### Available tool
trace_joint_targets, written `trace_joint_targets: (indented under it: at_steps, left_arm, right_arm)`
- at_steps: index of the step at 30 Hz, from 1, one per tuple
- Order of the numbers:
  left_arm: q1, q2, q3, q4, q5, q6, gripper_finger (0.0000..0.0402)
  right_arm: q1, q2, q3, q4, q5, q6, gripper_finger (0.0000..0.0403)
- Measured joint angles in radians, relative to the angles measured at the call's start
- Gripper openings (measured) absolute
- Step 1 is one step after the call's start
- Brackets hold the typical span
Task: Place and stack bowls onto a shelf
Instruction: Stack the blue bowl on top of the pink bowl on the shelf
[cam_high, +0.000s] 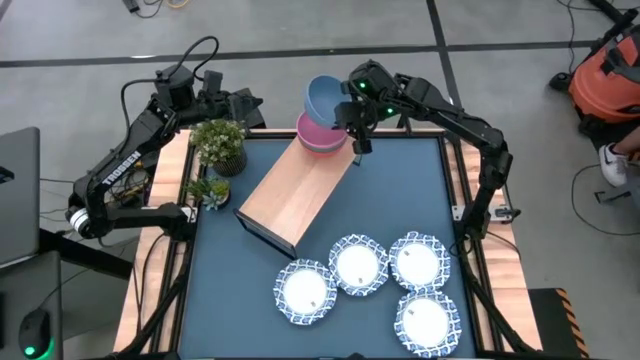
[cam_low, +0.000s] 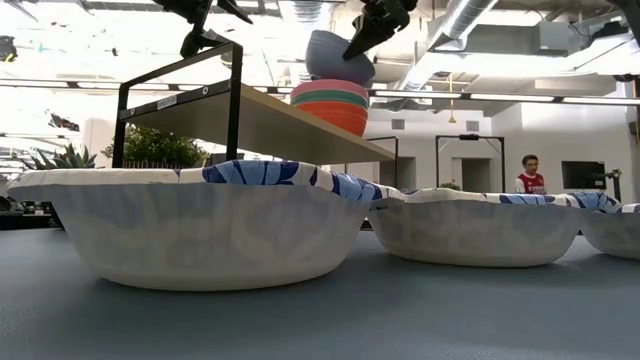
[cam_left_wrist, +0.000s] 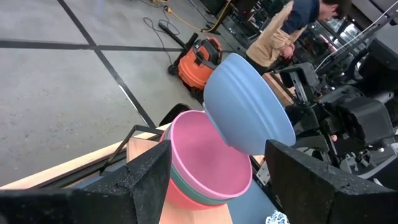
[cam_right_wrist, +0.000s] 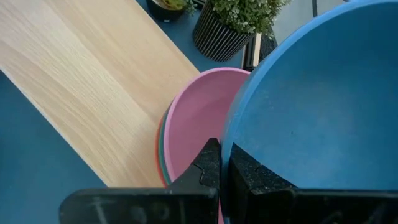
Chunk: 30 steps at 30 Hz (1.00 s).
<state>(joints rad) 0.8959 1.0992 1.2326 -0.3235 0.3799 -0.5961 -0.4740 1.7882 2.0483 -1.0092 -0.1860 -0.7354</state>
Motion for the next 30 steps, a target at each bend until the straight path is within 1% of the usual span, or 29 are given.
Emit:
trace_joint_targets:
  at_steps: [26, 30]
  left_arm:
    - [0.0, 0.0, 0.0, 0.0, -0.002, -0.031, 0.0243]
    - [0.0, 0.0, 0.0, 0.0, -0.002, -0.033, 0.0243]
  right_arm:
    - [-0.006, 0.0, 0.0, -0.004, -0.001, 0.002, 0.0025]
    - [-0.006, 0.0, 0.0, -0.004, -0.04, 0.002, 0.0025]
